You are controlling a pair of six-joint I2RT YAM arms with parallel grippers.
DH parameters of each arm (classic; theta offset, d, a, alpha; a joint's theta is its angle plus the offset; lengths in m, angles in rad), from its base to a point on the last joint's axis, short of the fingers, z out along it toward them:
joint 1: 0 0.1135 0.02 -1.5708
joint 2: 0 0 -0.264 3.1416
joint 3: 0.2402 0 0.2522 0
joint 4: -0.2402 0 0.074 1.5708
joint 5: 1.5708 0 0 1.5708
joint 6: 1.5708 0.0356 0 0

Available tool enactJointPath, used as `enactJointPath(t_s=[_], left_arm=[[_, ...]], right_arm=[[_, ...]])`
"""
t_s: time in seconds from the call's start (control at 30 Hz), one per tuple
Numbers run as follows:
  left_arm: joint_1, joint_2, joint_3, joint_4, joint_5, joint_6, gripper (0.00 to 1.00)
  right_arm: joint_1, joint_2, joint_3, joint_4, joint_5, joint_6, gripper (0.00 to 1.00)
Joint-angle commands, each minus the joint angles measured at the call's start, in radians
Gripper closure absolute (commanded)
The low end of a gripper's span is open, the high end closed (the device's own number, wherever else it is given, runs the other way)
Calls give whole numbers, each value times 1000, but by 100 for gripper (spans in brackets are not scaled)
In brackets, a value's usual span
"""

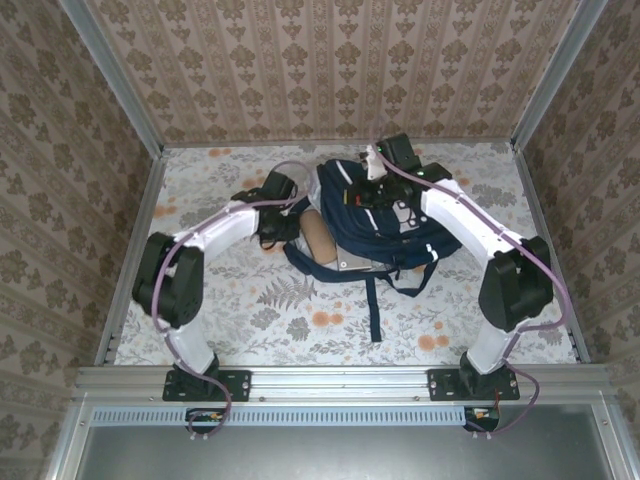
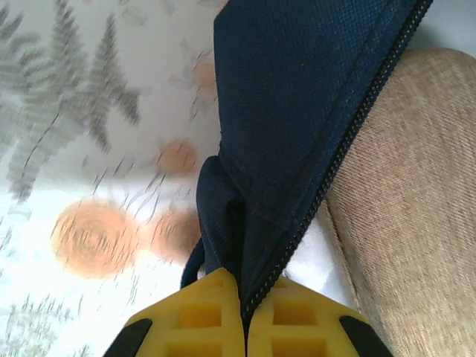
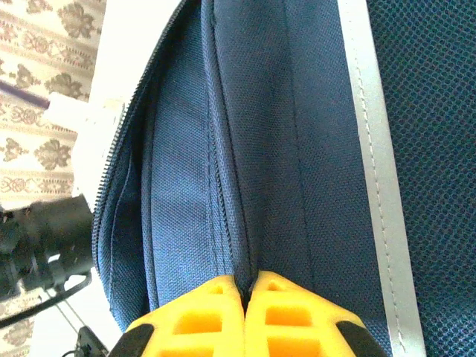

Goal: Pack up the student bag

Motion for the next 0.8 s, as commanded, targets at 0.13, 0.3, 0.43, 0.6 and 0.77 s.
enactJointPath(t_s=[0.13,0.3,0.43,0.6,0.77], left_arm=[[-197,-155,-152,-5,-32,-243,89],[-287,-165,-132,-69,-70,-305,60],[-281,-223,-132,-146,-91,-301,37],[-204,-335,-106,-218,-66,-225,29],[-49,-282,18,-167,87,-66,28]], right_arm=[[33,113,168,38,15,-38,96],[27,60,97,37,60,-34,83],[1,-43,-32,58,113,-1,69],[-41,-206,-218,94,168,55,60],[-56,-342,-364,95,273,104,54]])
